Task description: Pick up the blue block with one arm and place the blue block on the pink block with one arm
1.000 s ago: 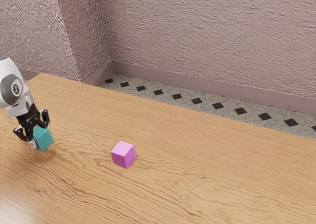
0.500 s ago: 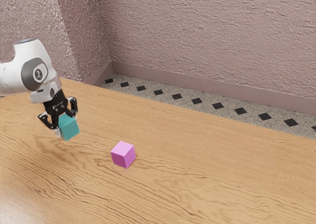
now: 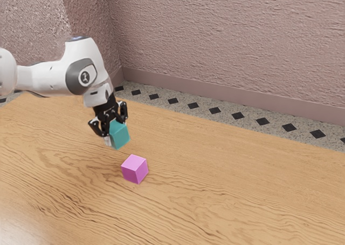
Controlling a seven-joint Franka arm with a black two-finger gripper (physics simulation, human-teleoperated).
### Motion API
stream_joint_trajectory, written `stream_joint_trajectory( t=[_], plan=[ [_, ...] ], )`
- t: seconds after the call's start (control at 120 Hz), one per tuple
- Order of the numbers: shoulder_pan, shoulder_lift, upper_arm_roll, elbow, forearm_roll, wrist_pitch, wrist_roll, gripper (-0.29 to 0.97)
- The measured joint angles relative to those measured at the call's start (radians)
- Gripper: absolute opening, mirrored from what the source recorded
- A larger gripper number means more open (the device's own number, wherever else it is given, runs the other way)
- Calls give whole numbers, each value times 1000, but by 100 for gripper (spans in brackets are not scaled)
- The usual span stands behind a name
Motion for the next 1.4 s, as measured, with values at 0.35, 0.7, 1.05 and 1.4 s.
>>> stream_joint_trajectory(
  t=[0.35, 0.7, 1.05, 1.4],
  plan=[
    [-38, 135, 1, 95, 7, 4, -240, 31],
    [-59, 127, 1, 47, 9, 4, -403, 31],
    [-87, 95, -8, 2, 20, 2, -471, 39],
    [-83, 73, -7, 2, 22, -12, -483, 61]
  ],
)
